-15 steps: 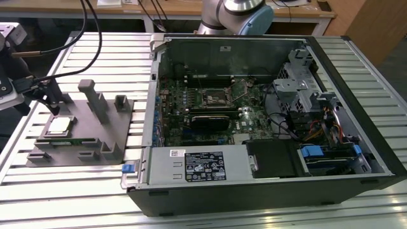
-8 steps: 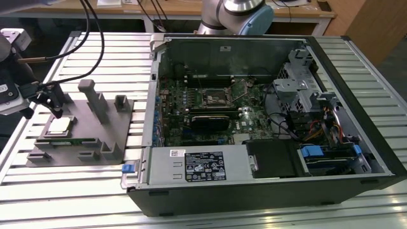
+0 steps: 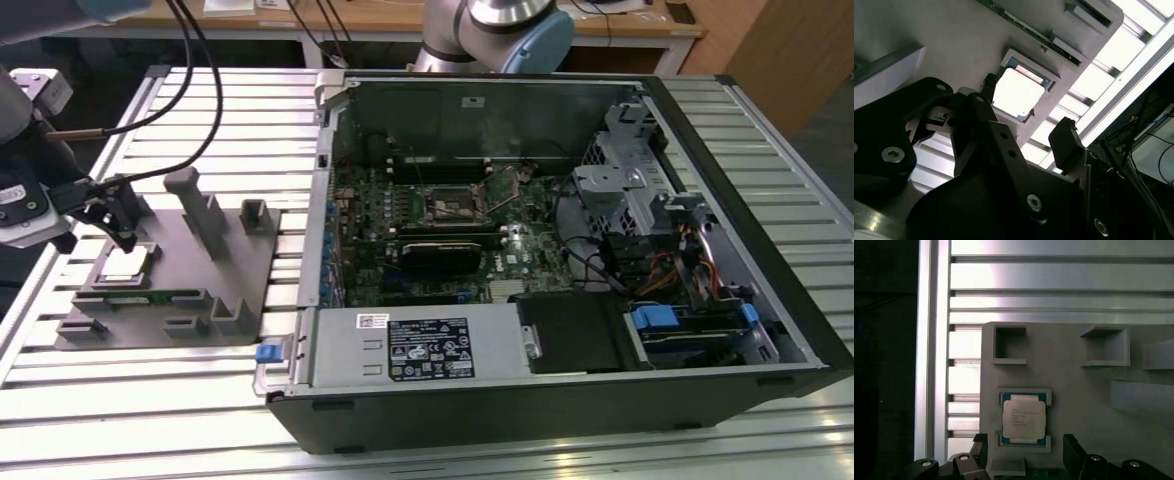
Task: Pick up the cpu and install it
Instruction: 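Pick up the cpu and move it towards the insertion slot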
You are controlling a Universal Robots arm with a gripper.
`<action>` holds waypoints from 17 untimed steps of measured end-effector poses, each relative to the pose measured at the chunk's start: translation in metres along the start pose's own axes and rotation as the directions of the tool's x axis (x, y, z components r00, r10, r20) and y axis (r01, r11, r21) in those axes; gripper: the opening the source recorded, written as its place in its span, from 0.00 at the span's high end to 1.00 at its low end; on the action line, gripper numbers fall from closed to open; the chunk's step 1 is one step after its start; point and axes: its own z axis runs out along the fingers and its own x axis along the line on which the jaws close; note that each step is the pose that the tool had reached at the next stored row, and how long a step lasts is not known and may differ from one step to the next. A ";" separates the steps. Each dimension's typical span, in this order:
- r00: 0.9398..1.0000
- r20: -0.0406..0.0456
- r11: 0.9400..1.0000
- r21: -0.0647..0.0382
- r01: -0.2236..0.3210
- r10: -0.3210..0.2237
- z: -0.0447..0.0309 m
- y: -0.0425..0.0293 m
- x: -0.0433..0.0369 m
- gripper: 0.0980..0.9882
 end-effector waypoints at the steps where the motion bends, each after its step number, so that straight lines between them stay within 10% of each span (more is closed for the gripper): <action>1: 1.000 0.000 1.000 0.000 0.000 0.000 0.0010 0.0000 0.0000 0.32; 17: 1.000 0.000 1.000 0.000 0.000 0.000 0.0110 -0.0005 -0.0003 0.32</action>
